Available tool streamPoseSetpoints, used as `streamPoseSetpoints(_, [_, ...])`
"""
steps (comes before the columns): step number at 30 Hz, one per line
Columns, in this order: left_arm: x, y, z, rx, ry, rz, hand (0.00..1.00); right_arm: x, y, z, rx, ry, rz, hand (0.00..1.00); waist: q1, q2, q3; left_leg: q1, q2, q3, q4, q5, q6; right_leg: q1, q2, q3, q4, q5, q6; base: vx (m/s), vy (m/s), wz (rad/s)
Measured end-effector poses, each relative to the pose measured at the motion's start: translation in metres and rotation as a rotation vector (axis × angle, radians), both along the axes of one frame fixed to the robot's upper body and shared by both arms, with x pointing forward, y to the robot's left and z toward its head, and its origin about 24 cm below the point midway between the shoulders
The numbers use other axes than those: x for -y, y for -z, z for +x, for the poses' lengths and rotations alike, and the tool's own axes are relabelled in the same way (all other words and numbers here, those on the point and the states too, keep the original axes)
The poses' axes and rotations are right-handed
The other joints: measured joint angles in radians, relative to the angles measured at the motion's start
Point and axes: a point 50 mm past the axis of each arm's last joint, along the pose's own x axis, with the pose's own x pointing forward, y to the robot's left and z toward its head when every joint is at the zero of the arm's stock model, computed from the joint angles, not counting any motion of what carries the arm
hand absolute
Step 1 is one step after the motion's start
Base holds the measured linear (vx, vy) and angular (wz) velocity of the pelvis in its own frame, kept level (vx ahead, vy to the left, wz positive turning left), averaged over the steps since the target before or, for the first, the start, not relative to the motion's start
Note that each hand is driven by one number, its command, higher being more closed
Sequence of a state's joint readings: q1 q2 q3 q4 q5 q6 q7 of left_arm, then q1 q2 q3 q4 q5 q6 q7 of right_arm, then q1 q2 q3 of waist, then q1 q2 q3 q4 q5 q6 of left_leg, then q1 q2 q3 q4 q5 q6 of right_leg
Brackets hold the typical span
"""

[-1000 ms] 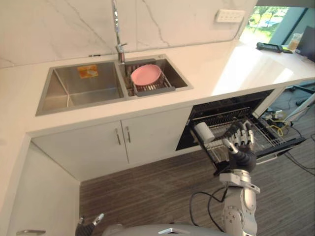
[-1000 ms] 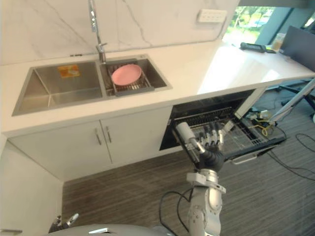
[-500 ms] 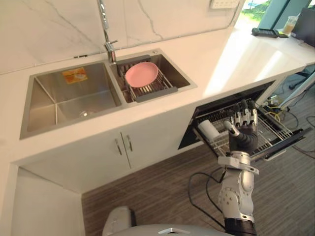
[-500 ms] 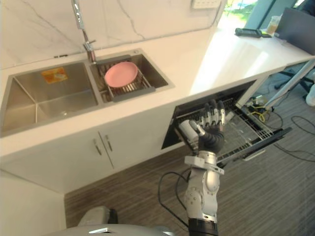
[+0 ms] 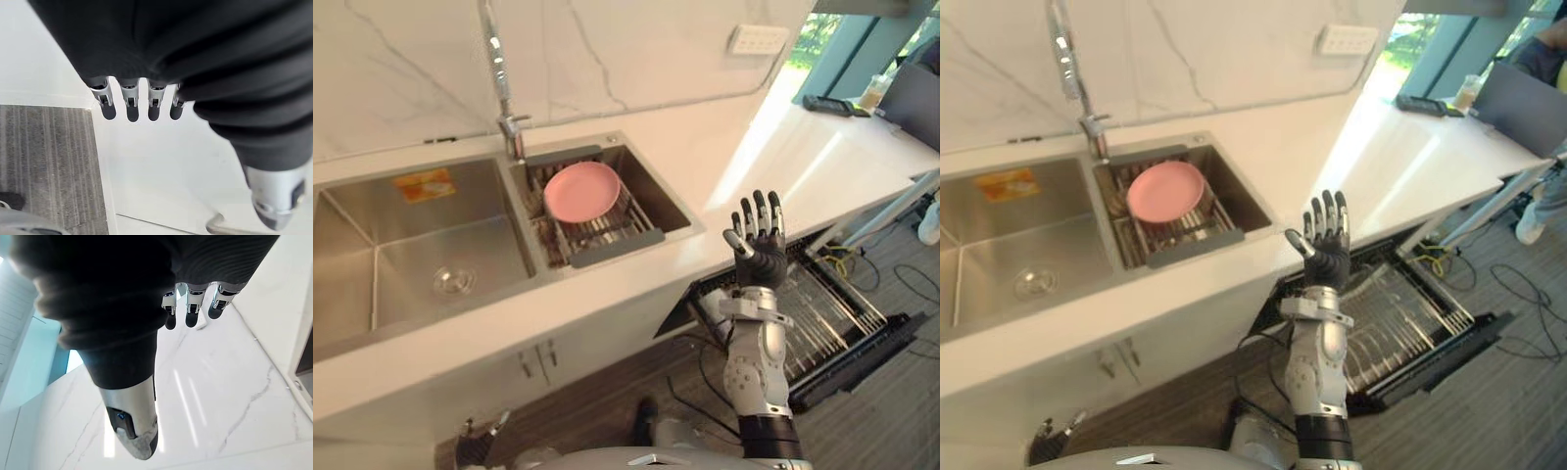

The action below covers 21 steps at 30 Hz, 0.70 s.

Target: Walk over to the sink, pick up the cup, carry it to the dishwasher, place the cup inside the dishwasher, then close the dishwasher door

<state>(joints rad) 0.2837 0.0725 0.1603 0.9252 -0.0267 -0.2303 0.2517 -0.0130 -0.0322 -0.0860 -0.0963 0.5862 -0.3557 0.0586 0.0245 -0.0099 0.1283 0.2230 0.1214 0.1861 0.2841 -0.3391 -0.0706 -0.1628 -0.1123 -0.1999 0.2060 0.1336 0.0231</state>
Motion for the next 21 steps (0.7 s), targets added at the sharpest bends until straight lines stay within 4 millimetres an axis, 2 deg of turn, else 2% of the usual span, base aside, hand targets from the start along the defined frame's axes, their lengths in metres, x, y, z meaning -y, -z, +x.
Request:
streamPoseSetpoints(2, [0.011, 0.001, 0.004, 0.017, -0.004, -0.033, 0.0, 0.006, -0.003, -0.001, 0.012, 0.015, -0.019, 0.0, -0.019, 0.055, -0.003, -0.006, 0.035, -0.066, -0.019, -0.001, -0.001, -0.005, 0.048, 0.081, -0.004, -0.002, 0.003, 0.25, -0.116, 0.09])
streamPoseSetpoints(3, [0.014, 0.001, 0.006, 0.024, -0.003, -0.041, 0.0, 0.009, -0.003, -0.003, 0.011, 0.029, -0.019, 0.0, -0.032, 0.056, -0.004, -0.016, 0.037, -0.09, -0.034, 0.006, -0.011, -0.014, 0.05, 0.116, 0.006, -0.02, 0.025, 0.18, -0.071, 0.68])
streamPoseSetpoints(4, [0.014, 0.001, 0.012, 0.038, 0.007, -0.048, 0.0, 0.013, -0.007, -0.009, 0.027, 0.053, -0.014, 0.0, -0.039, 0.04, 0.003, -0.017, 0.032, -0.13, -0.056, 0.012, -0.021, -0.013, 0.046, 0.15, 0.024, -0.075, 0.066, 0.11, -0.06, 0.7])
streamPoseSetpoints(5, [0.014, 0.001, 0.013, 0.04, 0.006, -0.05, 0.0, 0.013, -0.009, -0.01, 0.035, 0.053, -0.017, 0.0, -0.036, 0.036, 0.003, -0.013, 0.034, -0.14, -0.063, 0.013, -0.022, -0.011, 0.047, 0.15, 0.027, -0.088, 0.073, 0.06, -0.071, 0.62])
streamPoseSetpoints(8, [0.011, 0.002, 0.007, 0.02, -0.032, -0.048, 0.0, 0.013, -0.015, -0.011, 0.058, 0.047, -0.033, 0.0, -0.024, 0.029, 0.008, -0.009, 0.064, -0.173, -0.07, 0.036, -0.046, 0.059, 0.054, 0.098, -0.044, -0.073, 0.067, 0.0, -0.091, 0.51])
streamPoseSetpoints(11, [0.008, 0.006, -0.01, -0.025, -0.09, -0.054, 0.0, 0.016, -0.018, -0.008, 0.066, 0.038, -0.053, 0.0, -0.013, 0.033, -0.023, -0.049, 0.104, -0.138, -0.091, 0.044, -0.051, 0.078, 0.066, 0.043, -0.127, -0.055, 0.062, -0.07, -0.067, 0.53])
streamPoseSetpoints(12, [0.007, 0.007, -0.014, -0.031, -0.117, -0.054, 0.0, 0.019, -0.018, -0.009, 0.063, 0.037, -0.071, 0.0, -0.018, 0.01, -0.033, -0.088, 0.111, -0.124, -0.075, 0.054, -0.021, 0.082, 0.058, 0.0, -0.151, -0.055, 0.059, -0.09, -0.041, 0.84])
streamPoseSetpoints(13, [0.004, 0.007, -0.016, -0.033, -0.131, -0.047, 0.0, 0.022, -0.018, -0.009, 0.058, 0.046, -0.077, 0.0, -0.02, -0.001, -0.031, -0.117, 0.108, -0.11, -0.042, 0.062, -0.009, 0.086, 0.047, -0.02, -0.162, -0.055, 0.058, -0.09, -0.068, 1.06])
streamPoseSetpoints(14, [-0.001, 0.006, -0.02, -0.044, -0.143, -0.039, 0.0, 0.027, -0.019, -0.01, 0.044, 0.068, -0.111, 0.0, -0.016, -0.009, -0.024, -0.163, 0.107, -0.07, 0.036, 0.082, -0.011, 0.108, 0.042, -0.054, -0.187, -0.04, 0.042, -0.08, -0.086, 0.97])
streamPoseSetpoints(15, [0.001, 0.007, -0.025, -0.058, -0.145, -0.043, 0.0, 0.033, -0.021, -0.009, 0.033, 0.077, -0.156, 0.0, -0.005, -0.011, -0.015, -0.178, 0.114, -0.049, 0.082, 0.094, -0.031, 0.153, 0.038, -0.077, -0.216, -0.024, 0.031, -0.06, -0.069, 0.84])
streamPoseSetpoints(16, [0.003, 0.008, -0.028, -0.065, -0.143, -0.047, 0.0, 0.036, -0.023, -0.009, 0.026, 0.08, -0.181, 0.0, 0.004, -0.004, -0.011, -0.182, 0.114, -0.042, 0.089, 0.095, -0.034, 0.172, 0.032, -0.087, -0.231, -0.018, 0.029, -0.06, -0.007, 0.58])
streamPoseSetpoints(17, [0.007, 0.009, -0.031, -0.074, -0.134, -0.055, 0.0, 0.038, -0.026, -0.008, 0.019, 0.085, -0.235, 0.0, 0.016, 0.004, -0.011, -0.165, 0.11, -0.029, 0.055, 0.098, -0.031, 0.194, 0.031, -0.102, -0.26, -0.007, 0.041, -0.06, 0.033, 0.44])
streamPoseSetpoints(18, [0.011, 0.01, -0.035, -0.087, -0.127, -0.061, 0.0, 0.04, -0.03, -0.006, 0.022, 0.097, -0.296, 0.0, 0.017, 0.024, -0.015, -0.134, 0.102, -0.019, -0.027, 0.098, -0.032, 0.201, 0.031, -0.116, -0.294, 0.013, 0.046, -0.07, 0.041, 0.39])
streamPoseSetpoints(19, [0.011, 0.01, -0.034, -0.086, -0.121, -0.062, 0.0, 0.041, -0.033, -0.005, 0.024, 0.106, -0.321, 0.0, 0.017, 0.028, -0.011, -0.127, 0.096, -0.019, -0.063, 0.11, -0.054, 0.197, 0.03, -0.118, -0.294, 0.016, 0.046, -0.08, 0.023, 0.25])
streamPoseSetpoints(21, [0.007, 0.009, -0.033, -0.09, -0.12, -0.053, 0.0, 0.042, -0.037, -0.003, 0.012, 0.153, -0.42, 0.0, 0.023, 0.023, -0.007, -0.109, 0.066, -0.018, -0.123, 0.145, -0.056, 0.189, 0.008, -0.11, -0.294, 0.034, 0.055, -0.1, 0.032, 0.04])
